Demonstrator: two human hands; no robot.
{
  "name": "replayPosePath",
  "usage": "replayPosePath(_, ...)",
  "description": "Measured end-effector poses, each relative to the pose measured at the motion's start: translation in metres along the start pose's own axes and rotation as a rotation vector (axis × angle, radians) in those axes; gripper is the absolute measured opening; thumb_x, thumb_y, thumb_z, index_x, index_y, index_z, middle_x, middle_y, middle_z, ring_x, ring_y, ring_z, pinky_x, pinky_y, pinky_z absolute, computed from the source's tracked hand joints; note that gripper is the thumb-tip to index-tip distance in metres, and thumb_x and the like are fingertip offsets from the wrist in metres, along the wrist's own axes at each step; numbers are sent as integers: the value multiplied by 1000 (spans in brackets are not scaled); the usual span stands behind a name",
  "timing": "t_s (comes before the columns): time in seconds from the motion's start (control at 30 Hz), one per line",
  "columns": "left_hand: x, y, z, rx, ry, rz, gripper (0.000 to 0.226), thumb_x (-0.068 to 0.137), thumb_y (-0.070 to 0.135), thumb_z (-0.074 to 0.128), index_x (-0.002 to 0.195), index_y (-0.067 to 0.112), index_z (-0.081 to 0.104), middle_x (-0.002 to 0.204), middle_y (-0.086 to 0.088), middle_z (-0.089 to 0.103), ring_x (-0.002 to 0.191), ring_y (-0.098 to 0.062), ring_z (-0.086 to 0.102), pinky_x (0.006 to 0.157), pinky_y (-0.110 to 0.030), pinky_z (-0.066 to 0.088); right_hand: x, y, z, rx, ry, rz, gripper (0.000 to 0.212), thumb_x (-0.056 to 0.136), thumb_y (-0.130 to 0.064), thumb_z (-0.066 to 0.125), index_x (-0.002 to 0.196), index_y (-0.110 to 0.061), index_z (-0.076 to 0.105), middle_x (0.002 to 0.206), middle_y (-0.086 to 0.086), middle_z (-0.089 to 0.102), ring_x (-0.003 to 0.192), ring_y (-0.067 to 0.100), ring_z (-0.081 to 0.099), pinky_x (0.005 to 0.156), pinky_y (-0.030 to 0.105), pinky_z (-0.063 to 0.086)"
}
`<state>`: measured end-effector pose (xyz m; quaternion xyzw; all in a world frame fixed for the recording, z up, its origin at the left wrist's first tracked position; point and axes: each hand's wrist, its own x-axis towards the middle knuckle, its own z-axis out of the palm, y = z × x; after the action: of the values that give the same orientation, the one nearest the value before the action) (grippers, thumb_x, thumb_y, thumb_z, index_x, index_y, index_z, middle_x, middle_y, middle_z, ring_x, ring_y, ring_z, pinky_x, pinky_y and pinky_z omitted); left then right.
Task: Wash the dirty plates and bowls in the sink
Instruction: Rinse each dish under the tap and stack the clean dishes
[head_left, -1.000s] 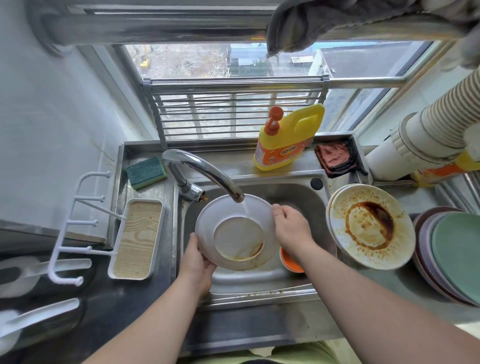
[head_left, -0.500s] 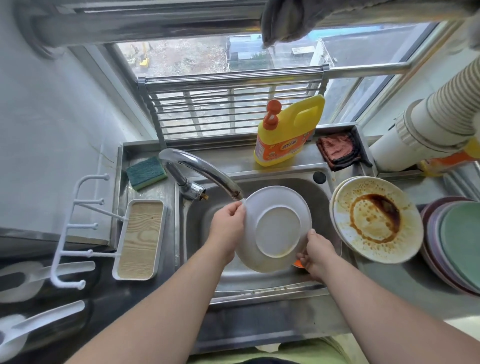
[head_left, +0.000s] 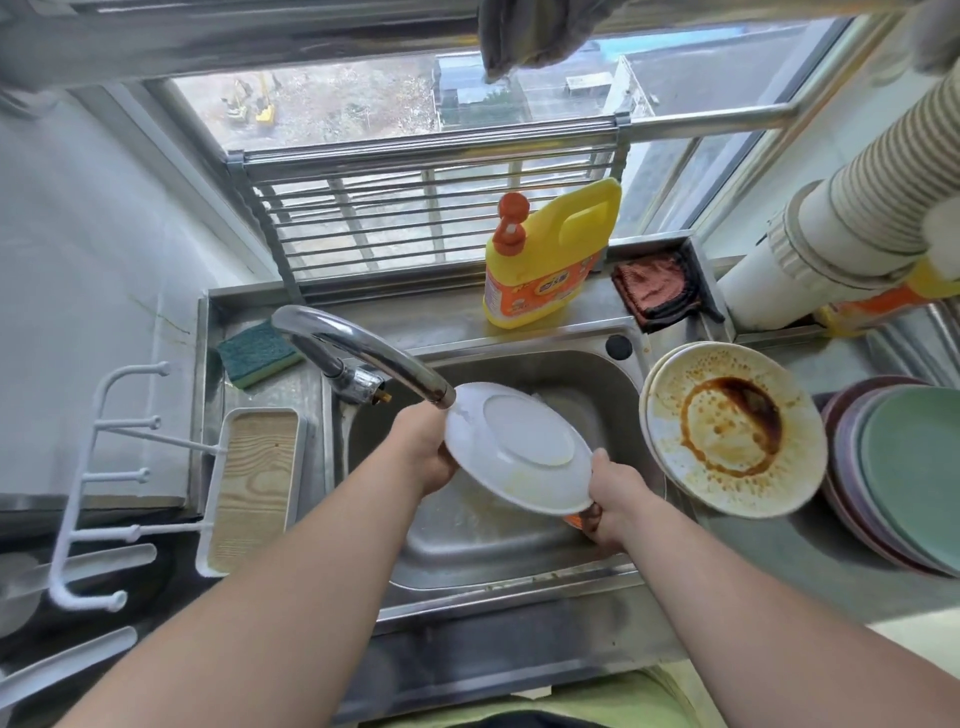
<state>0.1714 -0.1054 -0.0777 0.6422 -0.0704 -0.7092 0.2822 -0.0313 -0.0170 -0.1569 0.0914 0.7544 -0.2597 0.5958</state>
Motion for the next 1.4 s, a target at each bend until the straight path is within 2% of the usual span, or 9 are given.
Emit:
replayPosePath(0.13, 11, -6, -8, -172, -10, -81, 36, 111, 15, 41, 115, -8, 68, 112, -26, 75, 101, -39, 72, 79, -52, 58, 1, -10, 11, 88, -37, 51, 42, 113, -42, 35, 89, -15, 56, 55, 2, 41, 33, 11, 25, 40, 16, 26)
replayPosePath(0.37, 19, -17, -14, -407, 31, -124, 34, 115, 24, 40, 110, -1, 63, 87, -21, 76, 91, -33, 70, 67, -45, 56, -20, -31, 37, 230, 9, 59, 41, 113, -30, 31, 83, -16, 55, 58, 2, 45, 33, 10, 26, 35, 12, 20)
replayPosePath(0.53, 20, -18, -19, -503, 6, -130, 32, 114, 21, 46, 122, -6, 62, 95, -22, 77, 95, -35, 72, 51, -40, 61, -19, -41, 50, 239, 56, 49, 39, 111, -36, 36, 84, -17, 57, 59, 2, 42, 40, 13, 27, 39, 16, 22)
replayPosePath(0.67, 14, -22, -19, -432, -42, -103, 28, 111, 17, 50, 106, -5, 67, 87, -18, 79, 94, -30, 73, 62, -39, 65, -14, -46, 40, 254, 101, 97, 35, 109, -35, 43, 84, -16, 58, 61, 1, 44, 43, 14, 31, 43, 20, 25)
replayPosePath(0.83, 9, -22, -11, -364, -92, -88, 20, 108, 11, 54, 109, -5, 66, 90, -18, 79, 82, -27, 79, 68, -37, 65, -16, -41, 26, 328, 113, 155, 33, 97, -8, 33, 87, -13, 64, 68, 3, 55, 39, 12, 31, 34, 17, 21)
replayPosePath(1.07, -1, -25, -13, -220, -123, -126, 18, 105, 4, 53, 120, -2, 62, 88, -17, 79, 81, -30, 80, 62, -42, 65, -4, -28, 7, 262, 85, 131, 35, 108, -41, 46, 93, -17, 65, 52, 0, 54, 32, 10, 33, 35, 16, 25)
replayPosePath(1.17, -5, -28, -21, -174, -131, -145, 25, 99, 0, 50, 121, 0, 61, 97, -18, 79, 88, -32, 79, 68, -46, 65, -6, -21, 2, 219, 68, 83, 39, 110, -49, 46, 99, -17, 66, 68, 2, 62, 25, 12, 42, 32, 19, 36)
replayPosePath(1.3, -3, -30, -26, -126, -129, -139, 30, 105, 13, 48, 130, 3, 62, 111, -15, 78, 90, -29, 79, 66, -42, 64, -10, -17, -1, 188, 3, 31, 43, 107, -54, 51, 106, -16, 72, 85, 4, 76, 52, 22, 68, 51, 32, 57)
replayPosePath(1.4, 5, -27, -28, -133, -82, -133, 34, 111, 33, 48, 126, 9, 67, 110, -12, 80, 88, -28, 80, 64, -42, 63, -14, -19, 4, 102, -38, -41, 43, 107, -52, 51, 118, -16, 71, 98, 5, 81, 91, 31, 78, 88, 51, 63)
